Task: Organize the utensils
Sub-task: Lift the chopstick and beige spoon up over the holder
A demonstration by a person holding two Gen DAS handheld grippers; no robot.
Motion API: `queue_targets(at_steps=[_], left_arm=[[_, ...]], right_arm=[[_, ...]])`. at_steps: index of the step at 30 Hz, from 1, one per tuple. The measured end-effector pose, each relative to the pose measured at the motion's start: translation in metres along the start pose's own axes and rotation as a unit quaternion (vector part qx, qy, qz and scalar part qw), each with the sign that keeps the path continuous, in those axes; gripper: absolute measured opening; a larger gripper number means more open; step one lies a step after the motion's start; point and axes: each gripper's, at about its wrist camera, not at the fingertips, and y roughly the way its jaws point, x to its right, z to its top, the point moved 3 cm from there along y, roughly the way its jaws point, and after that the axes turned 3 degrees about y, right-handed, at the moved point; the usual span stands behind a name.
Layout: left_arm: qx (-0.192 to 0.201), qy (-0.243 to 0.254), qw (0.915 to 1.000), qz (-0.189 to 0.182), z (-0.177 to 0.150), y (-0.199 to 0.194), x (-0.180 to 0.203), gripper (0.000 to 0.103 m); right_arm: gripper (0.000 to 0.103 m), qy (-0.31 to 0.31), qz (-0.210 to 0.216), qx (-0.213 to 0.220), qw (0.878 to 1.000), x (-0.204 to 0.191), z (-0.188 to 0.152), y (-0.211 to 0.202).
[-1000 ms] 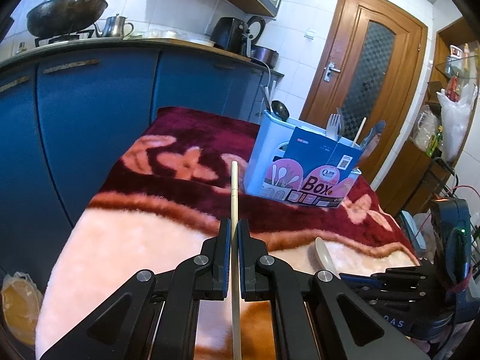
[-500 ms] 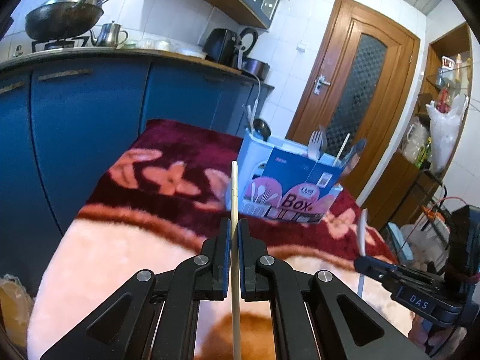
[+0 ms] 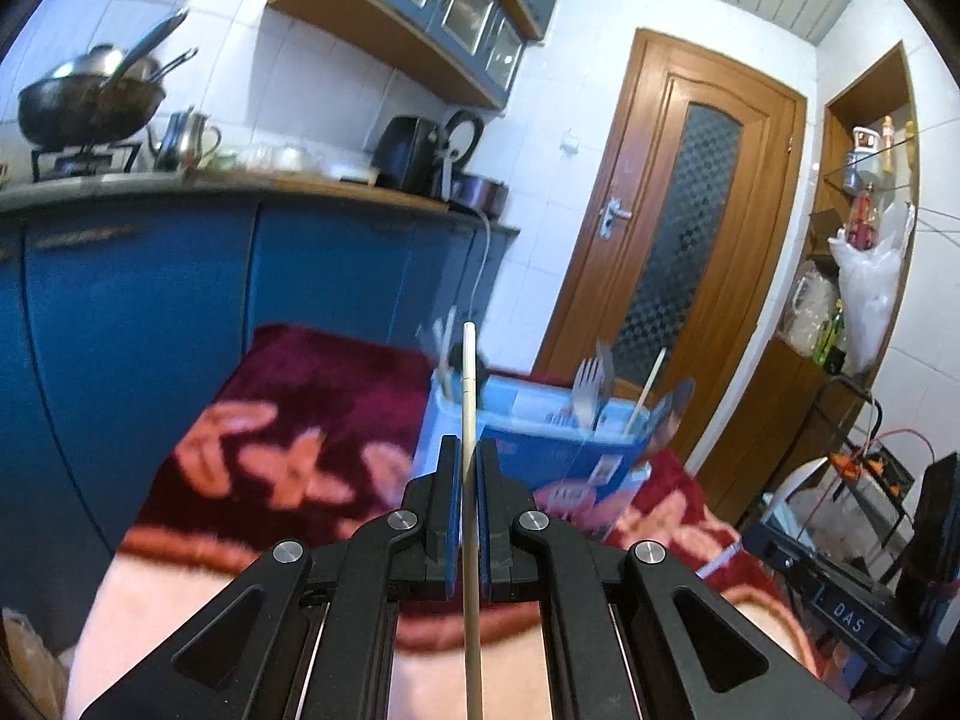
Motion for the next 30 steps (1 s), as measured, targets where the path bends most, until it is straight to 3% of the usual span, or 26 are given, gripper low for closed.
queue_targets(at_steps=[6, 15, 30], left_arm=[[0.048, 0.001, 0.9988, -0.014, 0.030, 0.014, 0.009, 0.004], [0.112, 0.018, 0.9936, -0.006, 0.070, 0.043, 0.021, 0.004], [0.205, 0.025, 0.9765, 0.062, 0.086, 0.084, 0.027, 0.004]], right_arm=[[0.011, -0.004, -0.011, 0.036, 0.999, 0.008, 0.020, -0.005], [0.011, -0.001, -0.011, 0.063, 0.998, 0.018, 0.041, -0.003], [0.011, -0.005, -0.012, 0.080, 0.997, 0.021, 0.064, 0.013]])
